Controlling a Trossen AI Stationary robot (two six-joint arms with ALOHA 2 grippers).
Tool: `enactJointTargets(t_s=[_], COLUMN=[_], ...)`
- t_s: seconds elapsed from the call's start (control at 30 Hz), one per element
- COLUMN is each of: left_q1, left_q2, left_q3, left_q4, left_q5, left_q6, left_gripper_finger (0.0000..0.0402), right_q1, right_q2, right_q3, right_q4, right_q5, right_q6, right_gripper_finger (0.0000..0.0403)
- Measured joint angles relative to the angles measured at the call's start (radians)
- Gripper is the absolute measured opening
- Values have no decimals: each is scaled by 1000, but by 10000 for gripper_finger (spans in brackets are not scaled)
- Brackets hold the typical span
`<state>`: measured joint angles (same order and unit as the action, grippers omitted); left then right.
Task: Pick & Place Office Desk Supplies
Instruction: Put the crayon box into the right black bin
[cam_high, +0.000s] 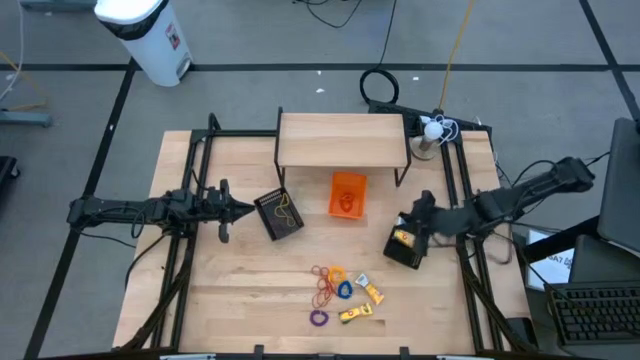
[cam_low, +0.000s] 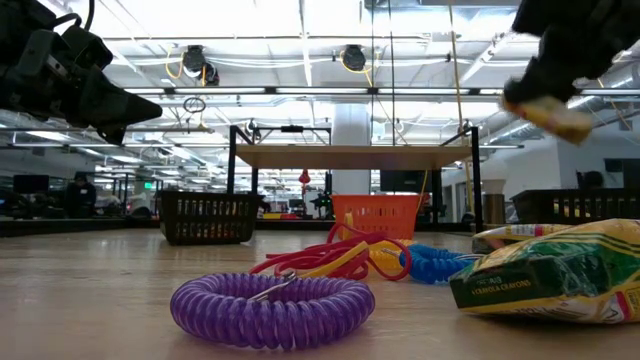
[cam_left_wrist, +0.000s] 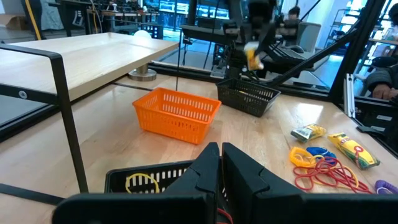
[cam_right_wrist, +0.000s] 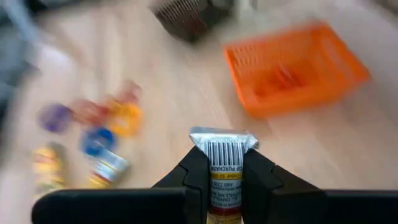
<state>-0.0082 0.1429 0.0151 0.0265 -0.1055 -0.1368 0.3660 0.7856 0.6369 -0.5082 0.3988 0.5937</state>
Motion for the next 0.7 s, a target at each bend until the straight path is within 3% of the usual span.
enactJointTargets(t_s=[0.23,0.5,0.6,0.7], left_q1=[0,0,0,0], left_q2=[0,0,0,0], left_q3=[0,0,0,0], left_q4=[0,0,0,0], left_q5=[1,1,1,1], left_q6=[0,-1,-1,-1], left_gripper_finger=[19,19,19,19], right_q1=[0,1,1,1], right_q2=[238,312,313,313], right_q3=[15,15,15,15], right_q4=[-50,-115,-110,-110], right_q5=[17,-48,-82,-119], right_q6=[225,285,276,274], right_gripper_finger=[42,45,67,114])
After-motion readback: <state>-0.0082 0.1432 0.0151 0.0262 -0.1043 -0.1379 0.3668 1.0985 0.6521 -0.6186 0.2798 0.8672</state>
